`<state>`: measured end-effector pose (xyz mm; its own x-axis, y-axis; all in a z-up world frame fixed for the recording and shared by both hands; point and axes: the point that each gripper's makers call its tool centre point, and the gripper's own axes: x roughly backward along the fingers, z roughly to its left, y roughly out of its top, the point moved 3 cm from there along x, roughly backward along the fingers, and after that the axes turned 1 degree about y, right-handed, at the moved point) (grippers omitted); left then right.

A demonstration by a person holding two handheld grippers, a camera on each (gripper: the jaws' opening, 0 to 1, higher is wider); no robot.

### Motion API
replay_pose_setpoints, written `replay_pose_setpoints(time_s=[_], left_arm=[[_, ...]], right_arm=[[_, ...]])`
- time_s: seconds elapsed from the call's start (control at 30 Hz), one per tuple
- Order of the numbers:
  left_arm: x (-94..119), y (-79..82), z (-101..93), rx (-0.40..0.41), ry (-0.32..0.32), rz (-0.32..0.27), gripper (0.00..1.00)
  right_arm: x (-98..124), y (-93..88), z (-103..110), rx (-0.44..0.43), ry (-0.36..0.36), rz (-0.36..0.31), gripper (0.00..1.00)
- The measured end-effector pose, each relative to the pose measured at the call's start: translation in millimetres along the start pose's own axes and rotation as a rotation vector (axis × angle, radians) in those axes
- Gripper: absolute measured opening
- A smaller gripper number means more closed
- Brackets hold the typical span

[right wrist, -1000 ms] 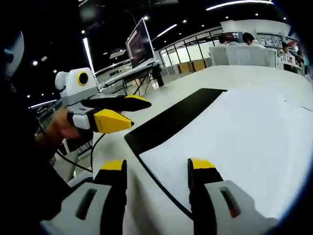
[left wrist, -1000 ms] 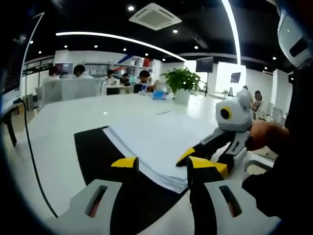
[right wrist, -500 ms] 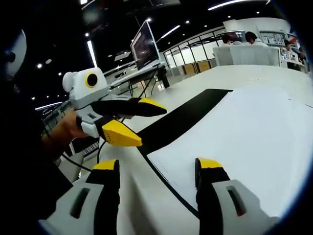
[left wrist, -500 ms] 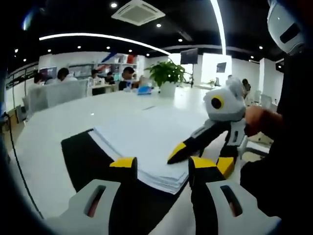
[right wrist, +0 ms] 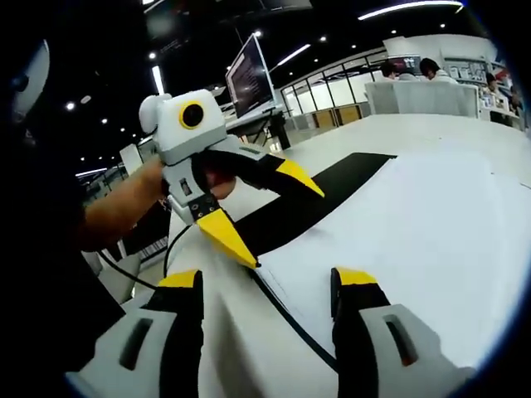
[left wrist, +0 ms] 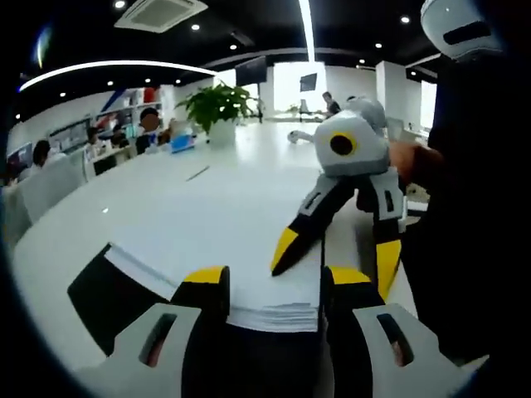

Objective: Flip through the bound document one page at a time

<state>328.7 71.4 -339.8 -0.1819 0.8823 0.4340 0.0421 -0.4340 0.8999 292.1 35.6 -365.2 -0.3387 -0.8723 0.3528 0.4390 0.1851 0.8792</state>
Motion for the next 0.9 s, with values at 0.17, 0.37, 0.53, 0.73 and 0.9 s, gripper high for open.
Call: replay_pose_setpoints(time_s=[0.17, 0.37, 0.53, 0.73, 0.9], left_arm=[[-5, -2.2, 8.5, -0.016, -0.035, 0.025, 0.46], [-14, -3.7, 14.2, 0.000, -0.097, 0.038, 0.45], [-21, -8.5, 15.5, 0.020, -0.128, 0.040, 0.40], [-27, -15.9, 19.2, 0.044, -0.137, 0.045, 0.40], [-27, -18.0, 17.9, 0.038, -0.142, 0.043, 0.40]], right_arm=[[0, -0.4, -1, 0.006, -0.001, 0.000, 0.61], [0, -0.2, -1, 0.001, 0.001, 0.000, 0.60], [0, -0.5, -1, 0.007, -0.002, 0.000, 0.59], [0, -0.5, -1, 0.011, -0.004, 0.000, 0.59], [0, -0.3, -1, 0.011, -0.002, 0.000, 0.58]])
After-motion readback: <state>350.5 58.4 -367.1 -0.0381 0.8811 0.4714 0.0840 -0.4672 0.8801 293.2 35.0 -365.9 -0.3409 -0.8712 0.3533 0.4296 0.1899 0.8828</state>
